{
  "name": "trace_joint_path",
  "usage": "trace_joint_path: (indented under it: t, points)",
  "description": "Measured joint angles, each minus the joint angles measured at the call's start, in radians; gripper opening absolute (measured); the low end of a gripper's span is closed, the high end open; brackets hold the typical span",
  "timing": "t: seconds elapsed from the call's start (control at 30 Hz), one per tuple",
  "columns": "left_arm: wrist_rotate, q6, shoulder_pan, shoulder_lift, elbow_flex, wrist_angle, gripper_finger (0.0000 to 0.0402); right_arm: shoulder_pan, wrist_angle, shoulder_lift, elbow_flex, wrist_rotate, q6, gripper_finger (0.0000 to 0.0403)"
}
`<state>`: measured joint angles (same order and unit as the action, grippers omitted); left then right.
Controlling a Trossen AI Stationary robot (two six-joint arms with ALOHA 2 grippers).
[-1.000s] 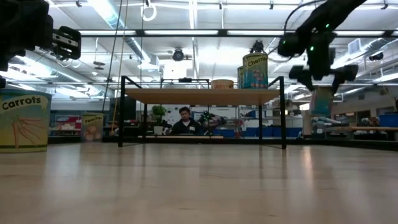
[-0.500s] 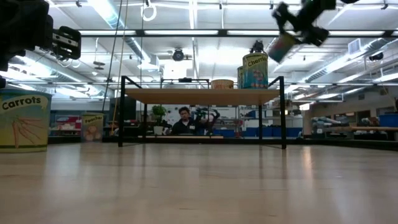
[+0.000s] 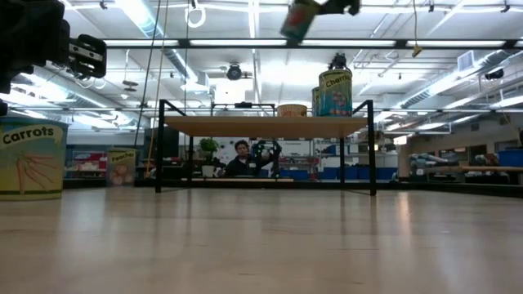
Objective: Pick and place cans onto a shelf
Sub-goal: Put the big blue canned tomatoes on the shelf
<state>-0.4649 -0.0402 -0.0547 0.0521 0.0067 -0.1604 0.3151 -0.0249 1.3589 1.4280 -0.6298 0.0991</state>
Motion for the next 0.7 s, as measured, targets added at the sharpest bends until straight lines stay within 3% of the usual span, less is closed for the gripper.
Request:
trace_joint_path:
  t: [0.3,0.57,0.7]
  points:
    - [0.0,0.0,0.0,0.0,0.0,0.0,0.0027,-0.013,-0.367,0.255,0.307,0.351,-0.086,0.0316]
    - [0.0,0.0,0.0,0.0,0.0,0.0,0.0027,0.014,-0.55,0.426,0.442,0.685,-0.157,0.0316]
    - [0.0,0.0,0.0,0.0,0.0,0.0,0.0027,0.028,-0.619,0.474,0.494,0.704,-0.159,0.0316]
